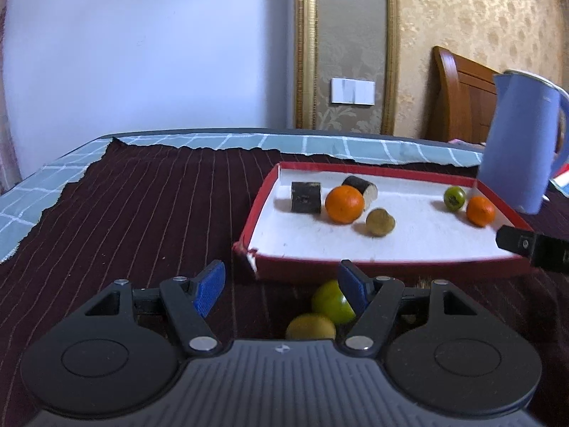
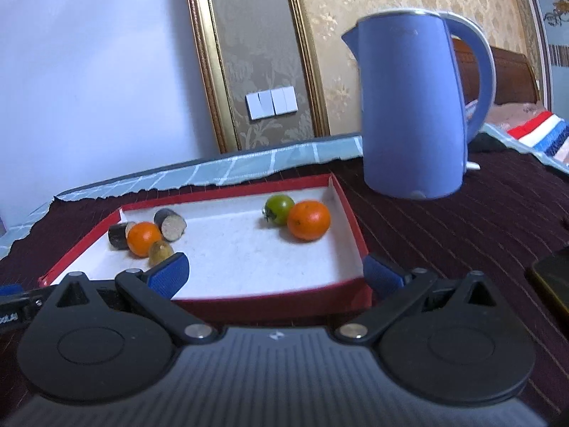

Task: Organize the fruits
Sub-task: 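Withdraw both open tools from the tray back toward the loose items, then grasp the brown kiwi with the left tool while the right tool grasps the cut green lime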

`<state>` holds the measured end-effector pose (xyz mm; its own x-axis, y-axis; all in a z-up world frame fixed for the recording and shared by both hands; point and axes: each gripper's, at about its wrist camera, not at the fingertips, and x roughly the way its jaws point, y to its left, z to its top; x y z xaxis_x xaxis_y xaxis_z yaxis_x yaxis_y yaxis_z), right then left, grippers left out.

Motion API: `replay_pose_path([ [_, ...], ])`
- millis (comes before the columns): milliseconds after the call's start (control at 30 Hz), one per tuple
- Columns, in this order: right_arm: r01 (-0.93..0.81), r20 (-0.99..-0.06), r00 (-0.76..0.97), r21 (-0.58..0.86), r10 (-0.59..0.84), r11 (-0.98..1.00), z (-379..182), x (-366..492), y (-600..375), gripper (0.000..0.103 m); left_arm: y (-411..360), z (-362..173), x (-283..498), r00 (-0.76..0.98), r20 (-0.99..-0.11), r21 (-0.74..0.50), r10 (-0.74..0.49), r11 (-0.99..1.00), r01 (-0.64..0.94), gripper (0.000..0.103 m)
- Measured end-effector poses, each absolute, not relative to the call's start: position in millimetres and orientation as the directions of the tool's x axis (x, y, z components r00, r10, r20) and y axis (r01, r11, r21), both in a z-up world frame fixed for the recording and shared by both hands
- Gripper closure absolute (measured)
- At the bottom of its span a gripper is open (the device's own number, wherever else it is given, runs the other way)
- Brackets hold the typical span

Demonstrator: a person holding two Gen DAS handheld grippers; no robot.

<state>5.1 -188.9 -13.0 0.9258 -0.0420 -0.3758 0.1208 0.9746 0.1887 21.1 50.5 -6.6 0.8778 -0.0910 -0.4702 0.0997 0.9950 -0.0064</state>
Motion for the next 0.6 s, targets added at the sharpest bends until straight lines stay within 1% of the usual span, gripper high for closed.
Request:
replay_pose_path([
  [133, 0.056, -0.405, 0.913, 0.235, 0.046, 0.970, -15, -4, -191, 0.000, 62, -10, 8, 0.868, -0.475, -0.004, -0.146, 0.986, 0.164, 0.033],
  [233, -0.017, -0.438, 0.890, 0.240, 0.124, 0.971, -17, -10, -186, 0.000, 65, -15, -2, 0.866, -0.473, 0.030, -0.162, 0.979, 0.200, 0.033],
  [267, -0.037, -0.451, 0.882, 0.226, 0.138, 0.973, -18, -11, -183, 0.000, 65, -16, -4, 0.867, -0.471, 0.042, -0.164, 0.977, 0.207, 0.033],
  [367, -0.110, -0.499, 0.853, 0.117, 0.154, 0.987, -22, -15, -161, 0.000, 62, -18, -7, 0.868, -0.467, 0.069, -0.169, 0.972, 0.226, 0.033],
  [467, -0.163, -0.489, 0.861, -0.011, 0.137, 0.987, -22, -21, -140, 0.000, 58, -21, -6, 0.866, -0.472, 0.090, -0.162, 0.969, 0.230, 0.033],
  [567, -0.177, -0.491, 0.862, -0.067, 0.122, 0.982, -21, -21, -129, 0.000, 55, -23, -7, 0.869, -0.470, 0.115, -0.154, 0.966, 0.233, 0.033],
  [600, -0.183, -0.500, 0.857, -0.067, 0.126, 0.981, -21, -20, -128, 0.004, 54, -23, -7, 0.870, -0.468, 0.120, -0.153, 0.965, 0.235, 0.033],
])
